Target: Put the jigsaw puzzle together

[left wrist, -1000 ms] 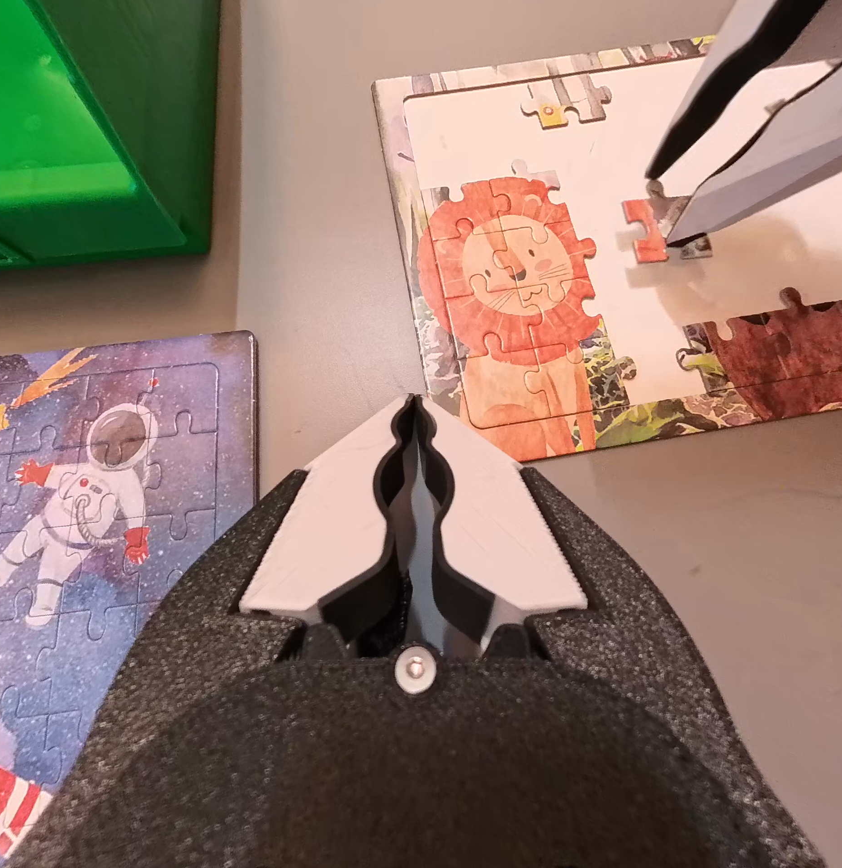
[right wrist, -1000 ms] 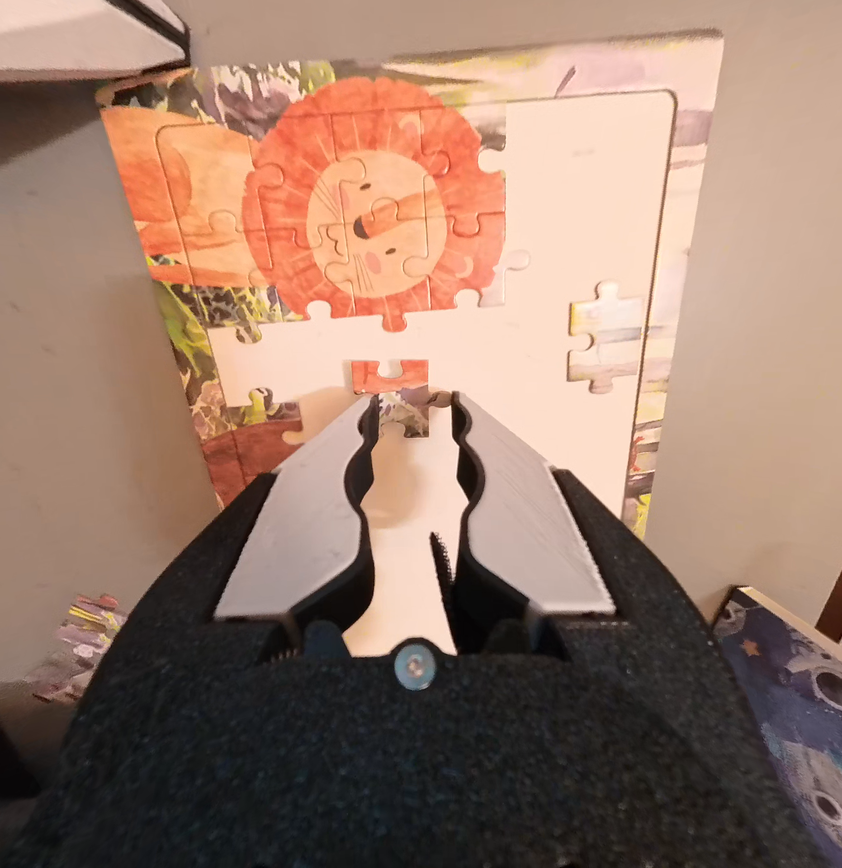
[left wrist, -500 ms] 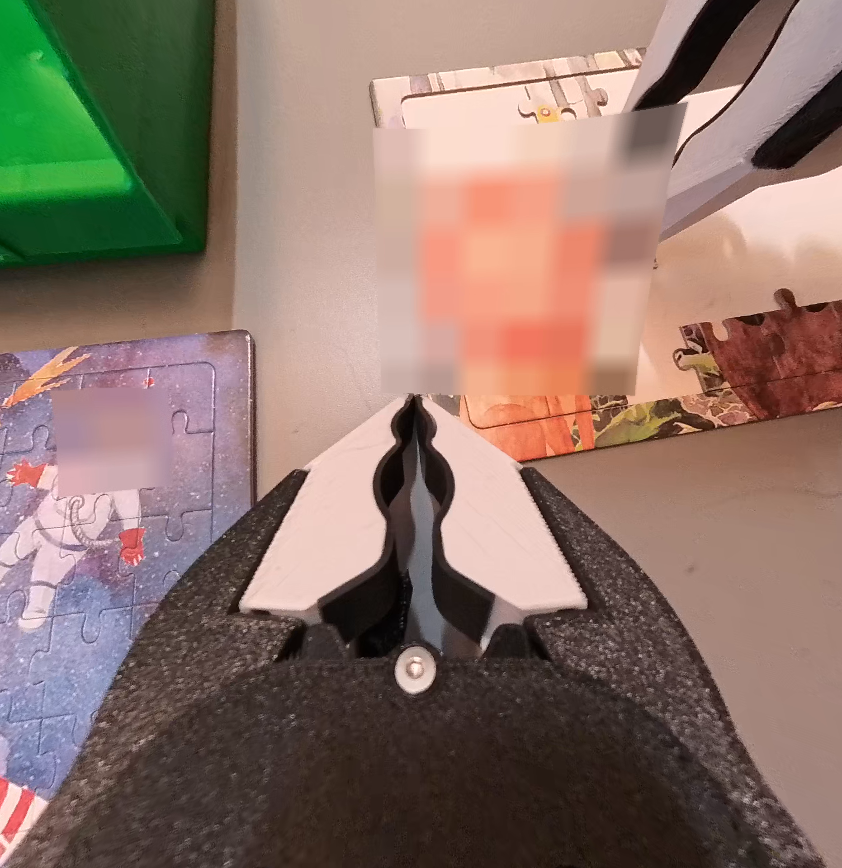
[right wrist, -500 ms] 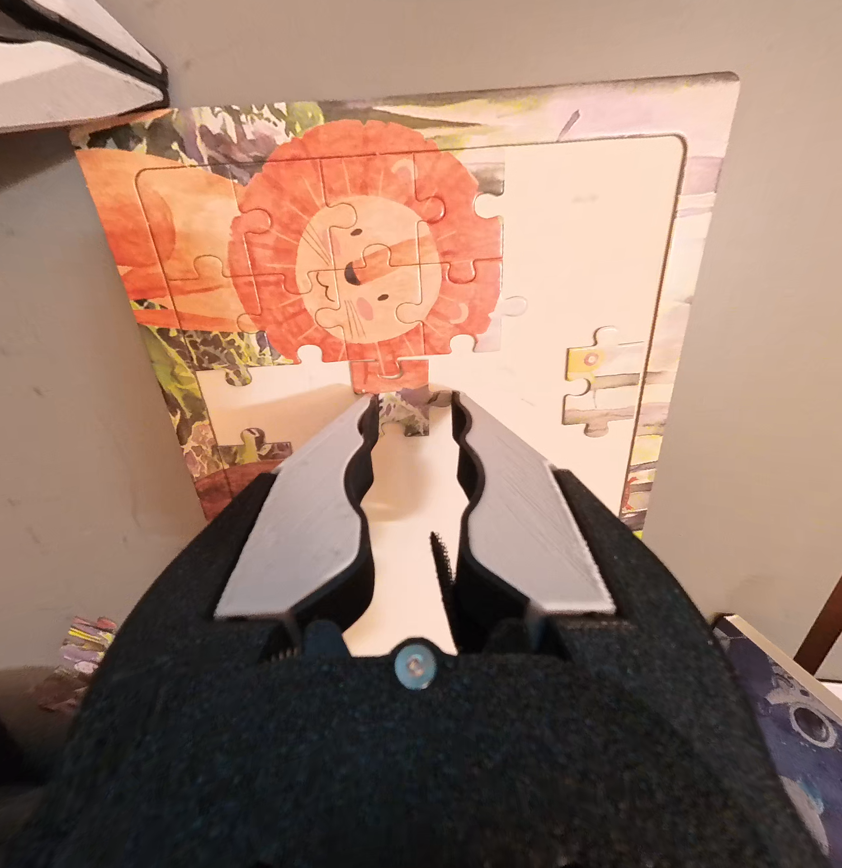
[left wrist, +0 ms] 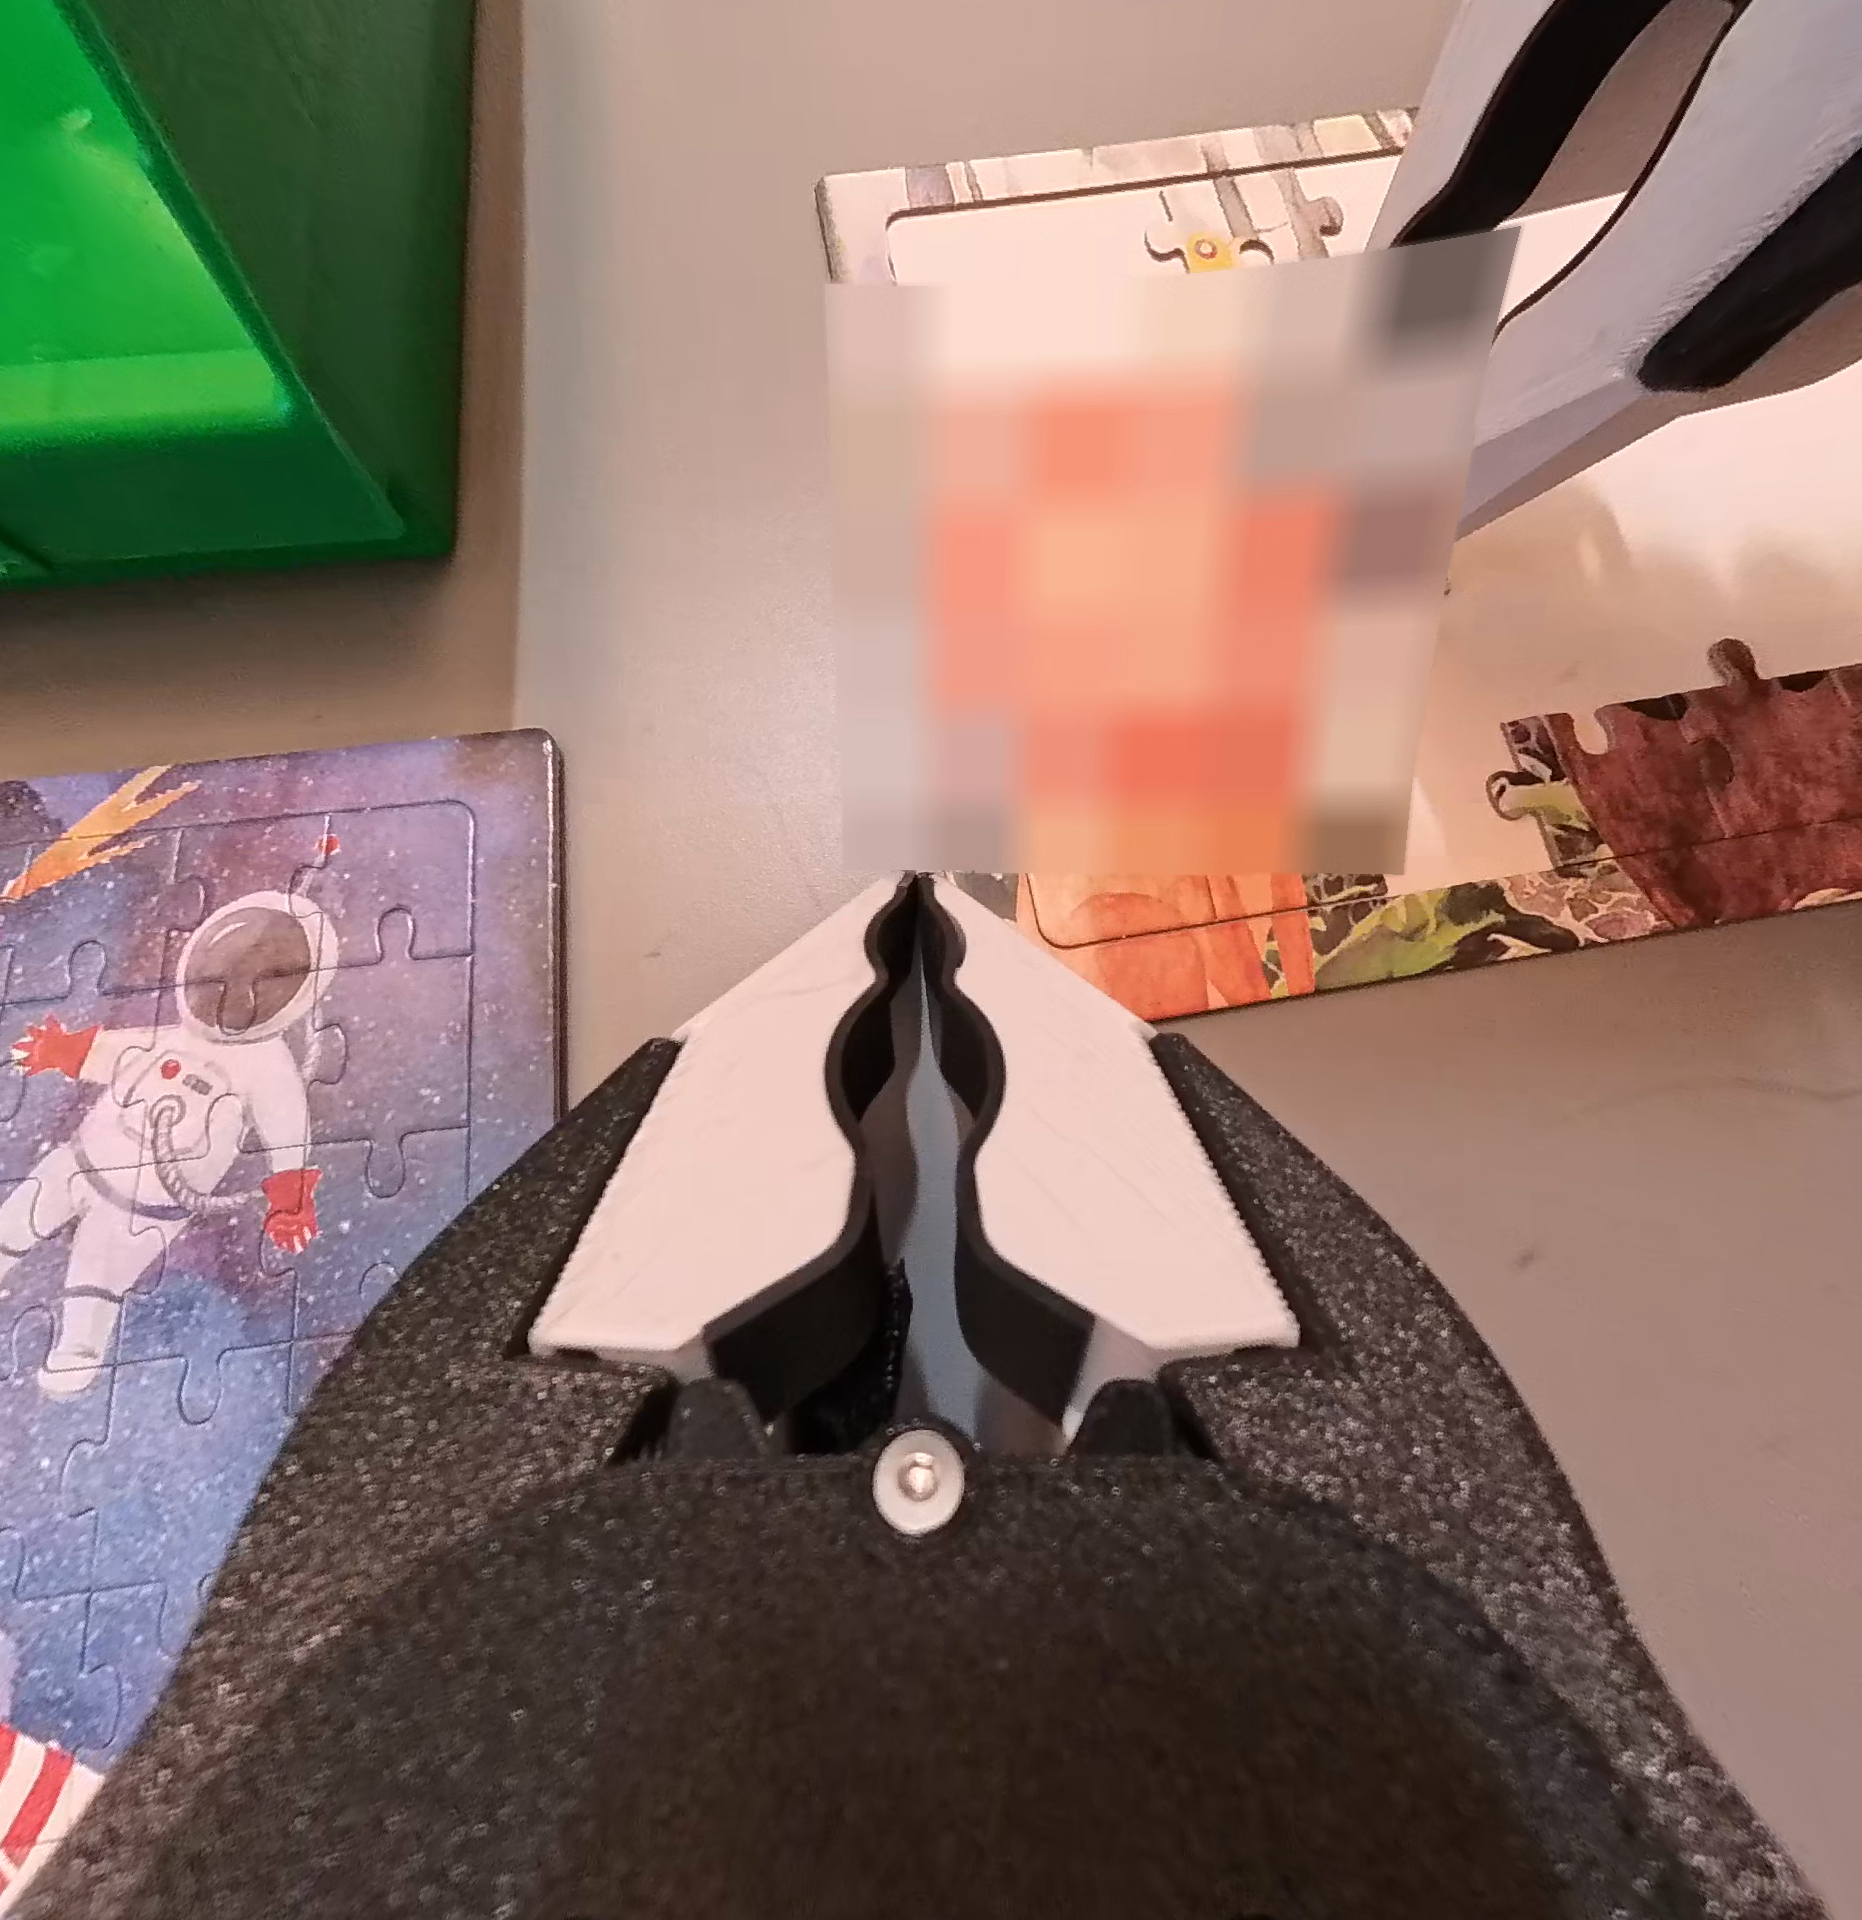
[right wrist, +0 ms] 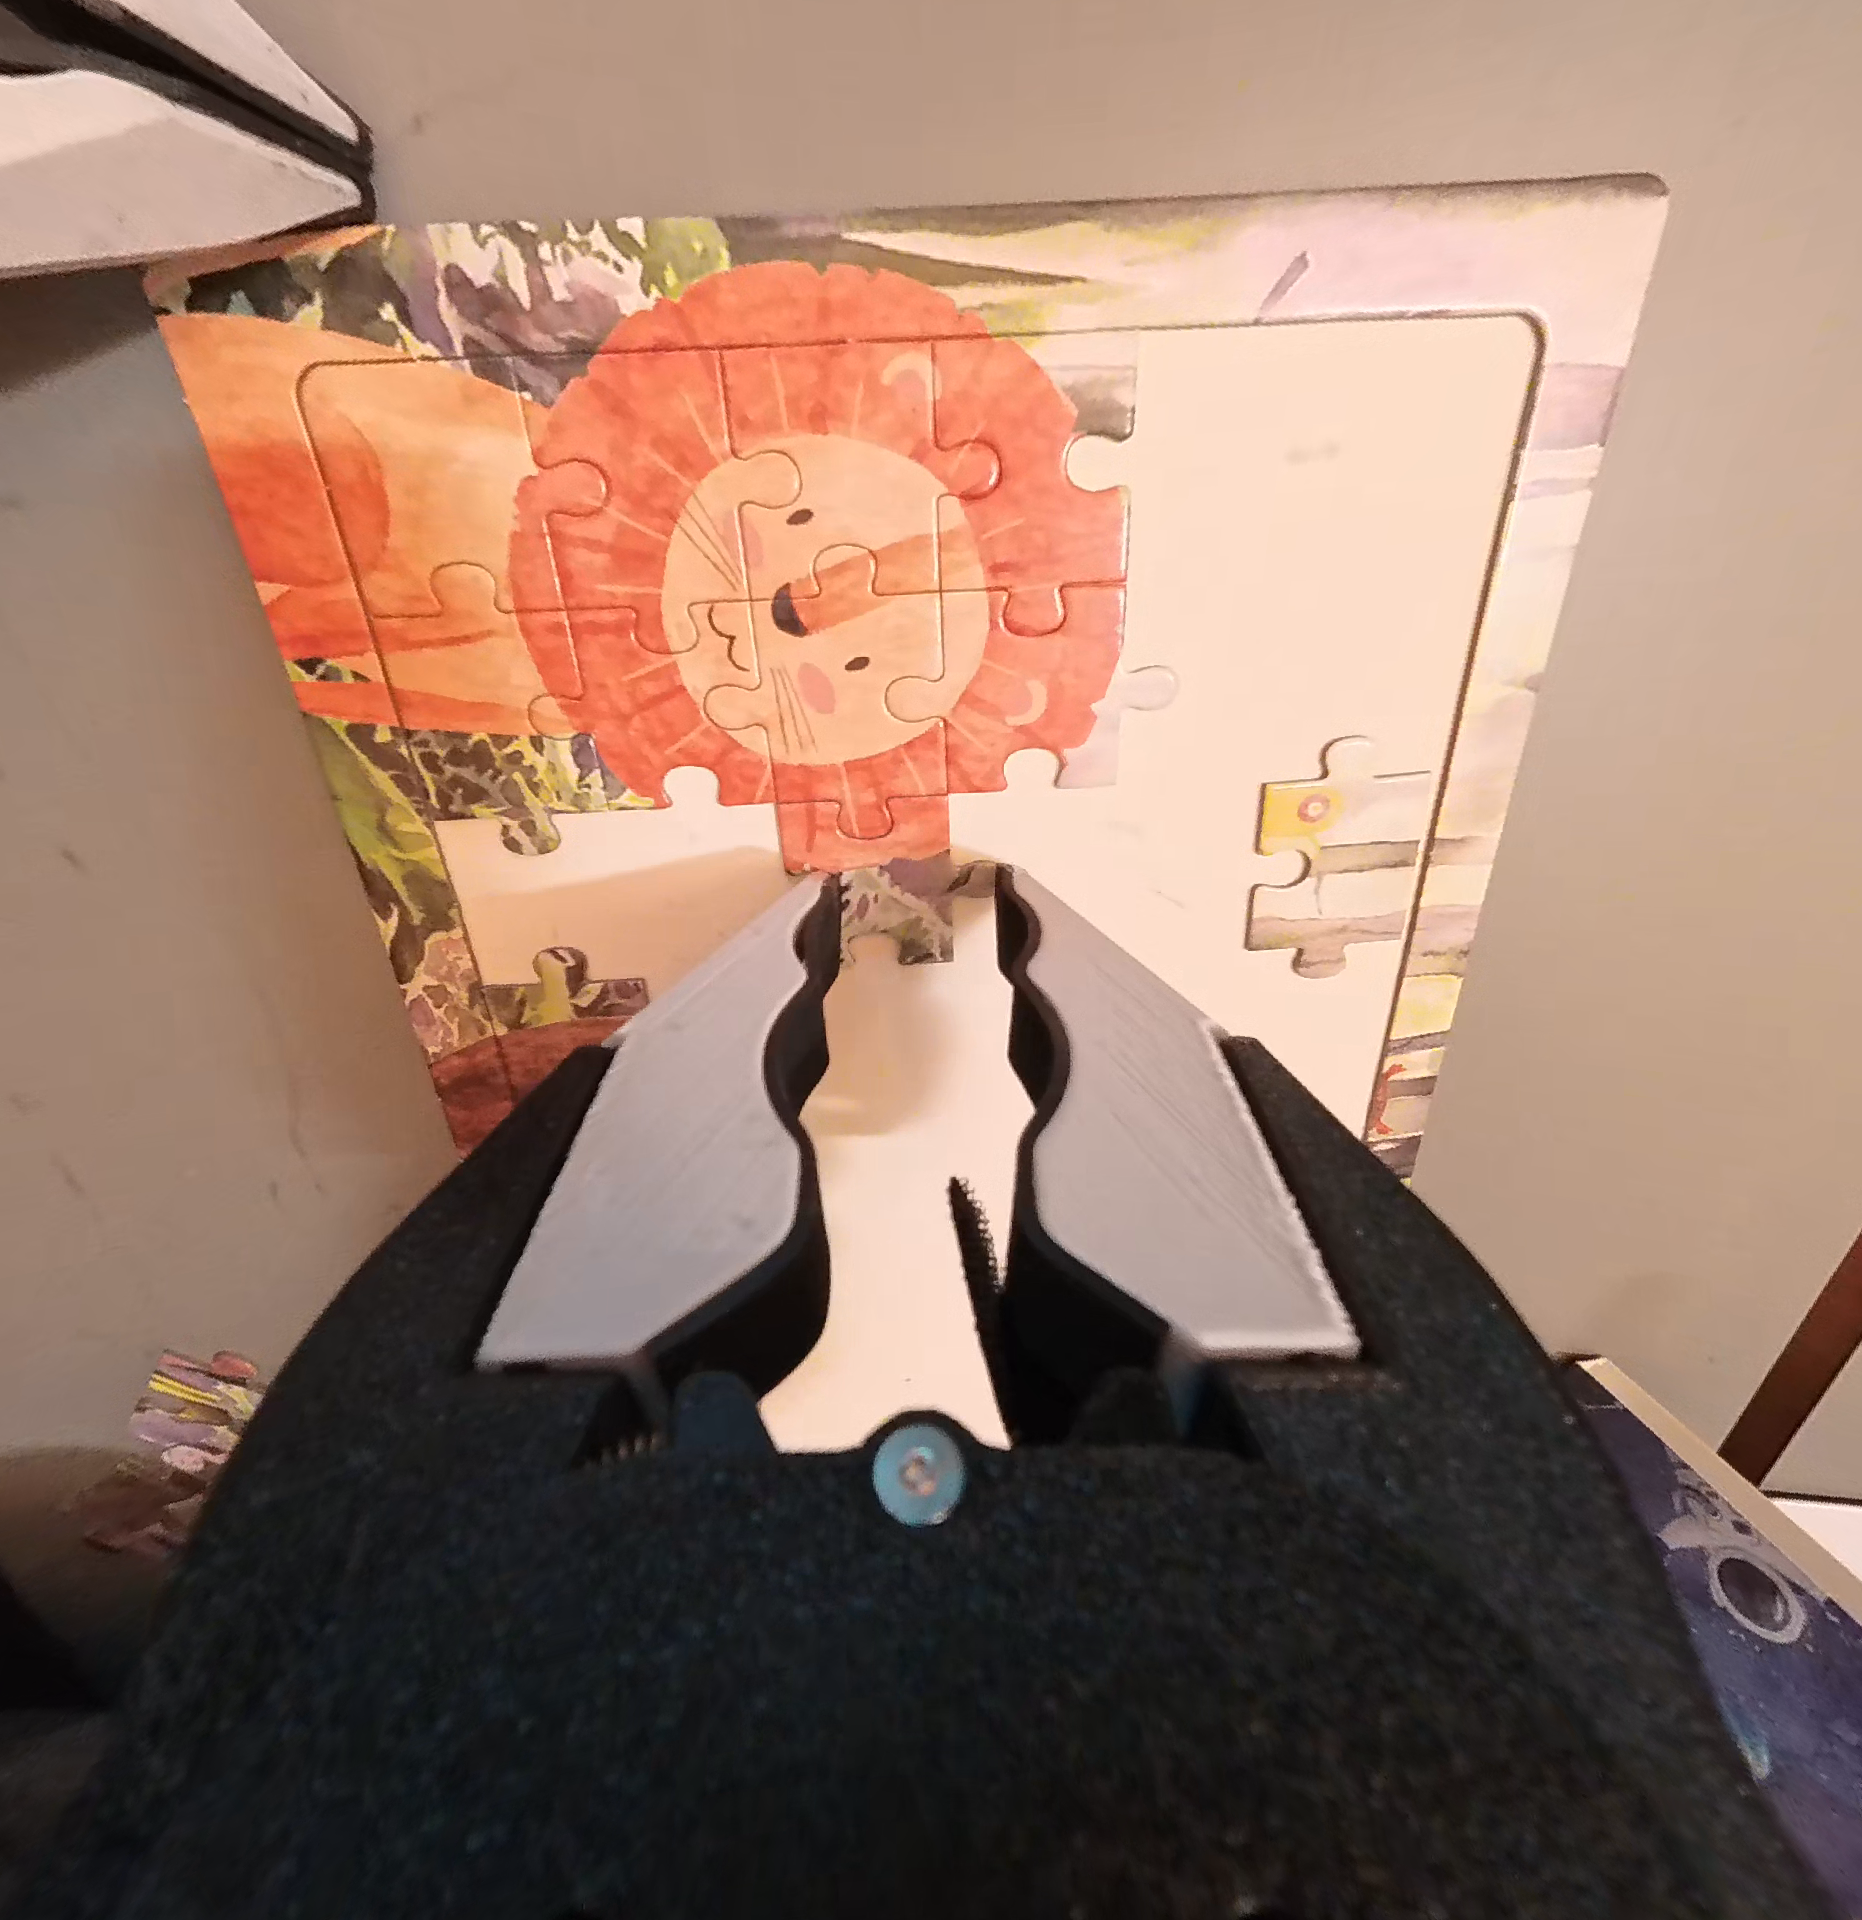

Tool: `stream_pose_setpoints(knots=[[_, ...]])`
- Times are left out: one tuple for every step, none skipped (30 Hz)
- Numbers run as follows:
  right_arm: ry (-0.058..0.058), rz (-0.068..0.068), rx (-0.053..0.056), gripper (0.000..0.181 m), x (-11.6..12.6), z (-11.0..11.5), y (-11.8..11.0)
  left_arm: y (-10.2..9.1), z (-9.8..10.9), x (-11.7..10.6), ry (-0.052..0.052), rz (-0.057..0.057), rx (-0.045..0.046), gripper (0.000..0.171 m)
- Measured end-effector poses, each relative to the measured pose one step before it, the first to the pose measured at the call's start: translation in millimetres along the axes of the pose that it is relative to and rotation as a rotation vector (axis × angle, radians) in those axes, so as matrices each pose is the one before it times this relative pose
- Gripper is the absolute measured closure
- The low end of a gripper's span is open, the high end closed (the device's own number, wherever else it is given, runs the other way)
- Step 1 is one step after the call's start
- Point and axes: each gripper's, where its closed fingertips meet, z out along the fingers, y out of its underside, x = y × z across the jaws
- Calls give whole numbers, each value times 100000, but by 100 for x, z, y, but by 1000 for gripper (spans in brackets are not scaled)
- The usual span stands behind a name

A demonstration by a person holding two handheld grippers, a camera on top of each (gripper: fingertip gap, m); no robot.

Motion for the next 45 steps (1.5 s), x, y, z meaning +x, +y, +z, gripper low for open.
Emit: stream_pose_setpoints(knots=[[37, -85, -60, 152, -2, -4, 5, 0, 0, -2, -9, 12, 3, 171], [100, -82, -37, 152, 1, 9, -6, 5, -6, 0, -27, 32, 0, 171], [108, -131, -14, 152, -12, 8, 0, -4, 4, 4, -17, 18, 1, 171], [78, -79, 32, 152, 8, 1, 0, 0, 0, 0, 2, 2, 0, 171], [-21, 140, 58, 152, -8, 3, 1, 0, 0, 0, -1, 3, -1, 171], [-76, 212, 94, 152, 2, 6, -5, 0, 0, -2, -8, 9, 3, 171], [-45, 112, 85, 152, -4, 4, 5, 0, 0, -2, -11, 10, 1, 171], [10, -25, 30, 152, 3, 2, -4, 0, 0, 1, 3, -2, -2, 171], [51, -135, -13, 152, -6, -2, 3, 4, -4, -6, 10, -12, -1, 171], [73, -127, -38, 152, 1, -1, -7, 0, 0, 1, 6, -7, 0, 171], [70, -79, -72, 152, -3, -4, -3, -6, 6, -3, 11, -14, 3, 171], [-111, -209, -23, 153, -40, -34, 9, 0, 0, 5, 24, -19, -2, 171], [-722, -193, 157, 156, -134, -62, -18, 4, -4, -1, 35, -30, 2, 171], [-754, -317, 182, 160, -151, -84, -2, -6, 6, 0, 28, -27, 1, 171], [562, -440, 296, 162, 51, -98, -4, 4, -5, -5, 15, -15, -2, 171], [724, -213, 255, 162, 95, -115, 25, 0, 0, 3, 14, -16, 1, 171], [-543, 46, 131, 161, -68, -119, 83, 0, 0, 1, 5, -4, 3, 171], [-263, 683, 611, 158, 41, -158, 45, 0, 0, 1, 4, -1, -2, 171], [-236, 1230, 1212, 157, 109, -211, -20, 0, 0, 1, 6, -6, -2, 171], [-720, 1147, 1341, 155, 80, -287, 16, 0, 0, 2, 8, -6, 2, 171], [-862, 1268, 2021, 154, 61, -378, -38, 0, 0, 4, 18, -15, 2, 171], [-617, 1691, 3374, 154, 118, -524, -183, 3, -4, -3, 24, -23, 4, 171], [356, 2465, 4533, 157, 276, -635, -300, 0, 0, 6, 31, -27, 2, 171], [1357, 3463, 5204, 164, 409, -631, -400, 4, -4, 0, 38, -43, 1, 171], [996, 3689, 5378, 169, 253, -481, -431, -2, 1, -3, 48, -57, 0, 171], [-74, 3069, 4930, 173, -63, -207, -392, 4, -5, 4, 54, -64, -3, 171], [-1000, 1870, 3129, 179, -342, 114, -97, -1, 1, -3, 50, -57, -4, 171], [-256, 820, 445, 181, -276, 381, 368, 0, 0, 7, 33, -40, -3, 171], [1883, 612, -1882, 181, 107, 510, 746, 4, -4, -4, 15, -25, 0, 171], [2725, 1256, -2276, 181, 322, 489, 838, 4, -4, -2, 25, -40, 3, 171], [1543, 2147, -1229, 181, 239, 320, 751, 4, -4, 4, 52, -73, 3, 171], [899, 2982, 850, 181, 211, 146, 497, 2, -3, -3, 81, -111, 6, 171], [388, 3680, 2108, 181, 180, 38, 361, 5, -7, -7, 102, -129, 7, 171], [40, 3156, 2178, 181, 132, 69, 261, 7, -8, 3, 85, -97, 9, 171], [1371, 1540, 1107, 181, 272, 186, 225, -1, 0, 7, 32, -37, 5, 171], [3446, -278, -327, 181, 515, 274, 279, 3, -2, -1, -65, 77, -7, 171], [1358, -1033, 282, 181, 83, 208, 95, 8, 8, -2, -170, 205, -13, 171], [-152, -304, 2029, 181, -173, -66, -263, 1, 0, 5, -204, 236, -1, 171], [-1645, -114, 724, 181, -400, -2, -136, 8, -8, 2, -147, 167, 6, 171], [-2016, -112, 218, 181, -465, 72, -93, 5, -5, -3, -43, 38, 6, 171], [-881, -664, -227, 181, -331, 108, -32, -8, -8, -8, 37, -131, 20, 171], [831, -1584, -176, 181, -38, -9, -30, 4, -8, -13, 132, -296, 34, 171], [87, -802, -457, 181, -111, -12, 12, -18, -38, -30, 163, -445, 151, 171], [-1318, -105, -397, 181, -270, -22, 24, -91, -84, -98, -233, -719, 759, 171], [-1608, 25, -319, 181, -284, -11, 22, -207, -165, -198, -612, -1089, 1589, 171]])
